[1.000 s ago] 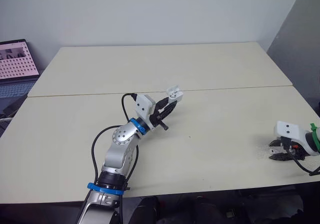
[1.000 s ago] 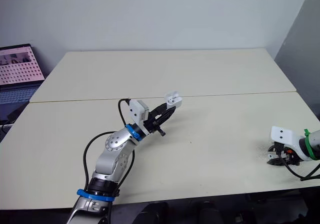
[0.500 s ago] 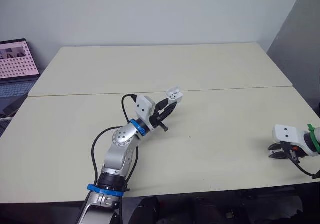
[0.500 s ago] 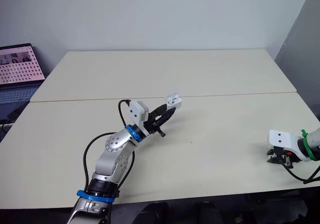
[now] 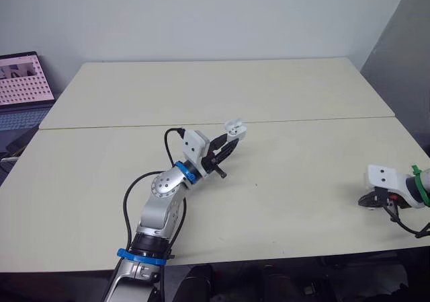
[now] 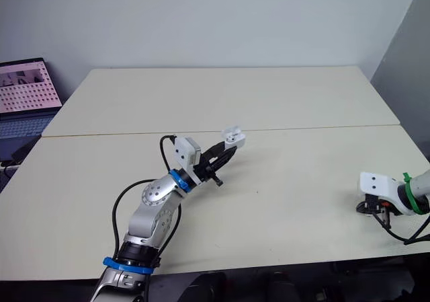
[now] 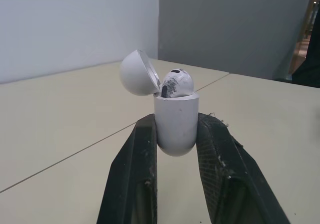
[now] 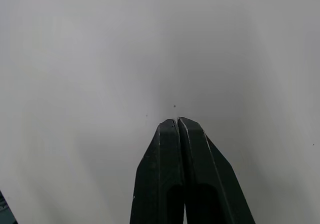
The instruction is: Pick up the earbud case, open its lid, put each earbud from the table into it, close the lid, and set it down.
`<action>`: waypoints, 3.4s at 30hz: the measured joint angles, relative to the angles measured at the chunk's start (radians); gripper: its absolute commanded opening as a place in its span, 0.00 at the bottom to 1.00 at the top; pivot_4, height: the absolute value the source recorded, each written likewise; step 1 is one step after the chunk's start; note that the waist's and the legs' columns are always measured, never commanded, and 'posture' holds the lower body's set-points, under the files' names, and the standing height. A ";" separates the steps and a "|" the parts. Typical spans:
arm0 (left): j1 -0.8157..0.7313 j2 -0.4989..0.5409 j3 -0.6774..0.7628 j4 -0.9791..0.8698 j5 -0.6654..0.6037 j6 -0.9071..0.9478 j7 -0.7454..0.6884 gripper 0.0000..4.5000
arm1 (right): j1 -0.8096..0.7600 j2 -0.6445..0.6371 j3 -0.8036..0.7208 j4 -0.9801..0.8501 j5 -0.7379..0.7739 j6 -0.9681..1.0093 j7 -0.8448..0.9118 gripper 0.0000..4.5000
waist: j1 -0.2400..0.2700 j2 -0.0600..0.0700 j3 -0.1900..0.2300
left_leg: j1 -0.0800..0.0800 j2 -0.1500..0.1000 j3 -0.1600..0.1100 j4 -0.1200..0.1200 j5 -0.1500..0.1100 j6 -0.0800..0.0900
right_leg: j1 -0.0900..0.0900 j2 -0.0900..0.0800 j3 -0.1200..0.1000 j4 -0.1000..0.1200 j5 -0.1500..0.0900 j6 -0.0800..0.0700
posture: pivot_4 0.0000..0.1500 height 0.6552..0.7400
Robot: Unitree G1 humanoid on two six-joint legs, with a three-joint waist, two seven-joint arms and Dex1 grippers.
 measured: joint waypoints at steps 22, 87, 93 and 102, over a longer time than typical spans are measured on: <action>0.003 -0.016 -0.011 0.000 0.000 0.000 -0.002 0.16 | 0.050 -0.108 -0.019 -0.030 -0.023 -0.078 0.030 0.92 | 0.002 0.001 0.000 | -0.001 0.000 0.000 0.000 0.000 0.000 | -0.001 0.000 0.000 0.000 0.000 0.000 | 1.00 1.00; -0.083 0.010 0.018 0.010 -0.198 0.171 -0.201 0.16 | -0.279 0.859 -0.251 -0.537 0.616 0.665 -0.827 0.08 | -0.003 0.001 0.000 | -0.002 -0.002 -0.010 -0.002 0.000 0.000 | -0.003 0.002 -0.002 0.003 0.001 -0.001 | 1.00 1.00; -0.087 0.006 0.019 0.010 -0.197 0.169 -0.201 0.16 | -0.265 0.837 -0.224 -0.565 0.623 0.662 -0.830 0.08 | -0.006 0.001 0.000 | -0.002 -0.002 -0.010 -0.002 0.000 0.000 | -0.003 0.002 -0.002 0.003 0.001 -0.001 | 1.00 1.00; -0.089 0.006 0.019 0.010 -0.197 0.169 -0.205 0.16 | -0.229 0.782 -0.149 -0.571 0.571 0.580 -0.805 0.08 | -0.008 0.001 0.000 | -0.002 -0.002 -0.010 -0.002 0.000 0.000 | -0.003 0.002 -0.002 0.002 0.000 -0.001 | 1.00 1.00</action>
